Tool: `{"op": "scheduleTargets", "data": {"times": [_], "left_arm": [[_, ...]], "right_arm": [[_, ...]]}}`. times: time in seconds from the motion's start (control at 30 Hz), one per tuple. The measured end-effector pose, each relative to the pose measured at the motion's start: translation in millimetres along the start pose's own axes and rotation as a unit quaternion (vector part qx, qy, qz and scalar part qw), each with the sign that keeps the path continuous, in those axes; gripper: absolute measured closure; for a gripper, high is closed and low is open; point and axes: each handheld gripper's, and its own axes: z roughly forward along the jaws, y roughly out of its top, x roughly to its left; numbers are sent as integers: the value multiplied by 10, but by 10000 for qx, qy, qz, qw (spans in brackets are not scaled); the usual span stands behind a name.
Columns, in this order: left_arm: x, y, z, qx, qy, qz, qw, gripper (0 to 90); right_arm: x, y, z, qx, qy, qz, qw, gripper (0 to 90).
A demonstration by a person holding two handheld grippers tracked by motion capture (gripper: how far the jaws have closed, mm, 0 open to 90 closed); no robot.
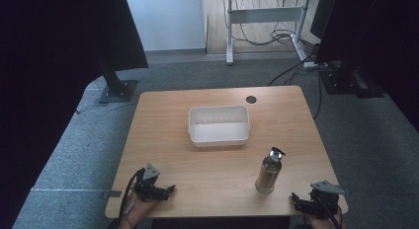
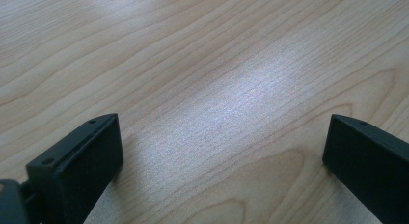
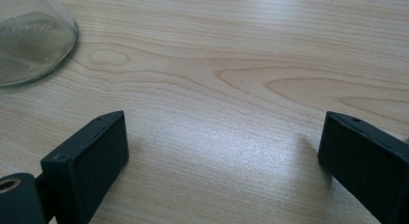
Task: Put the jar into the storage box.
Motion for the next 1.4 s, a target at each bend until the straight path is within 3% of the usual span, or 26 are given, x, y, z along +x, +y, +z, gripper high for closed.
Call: {"op": "scheduleTargets", "data": {"times": [0.9, 1.4], "left_arm": [[0, 0, 0, -1, 1, 0, 10000, 2], [0, 0, 0, 0, 1, 0, 10000, 2]], "right_arm": [[22, 7, -25, 143, -88, 78, 9998, 25], [59, 28, -43, 177, -24, 63, 9998, 27]]}}
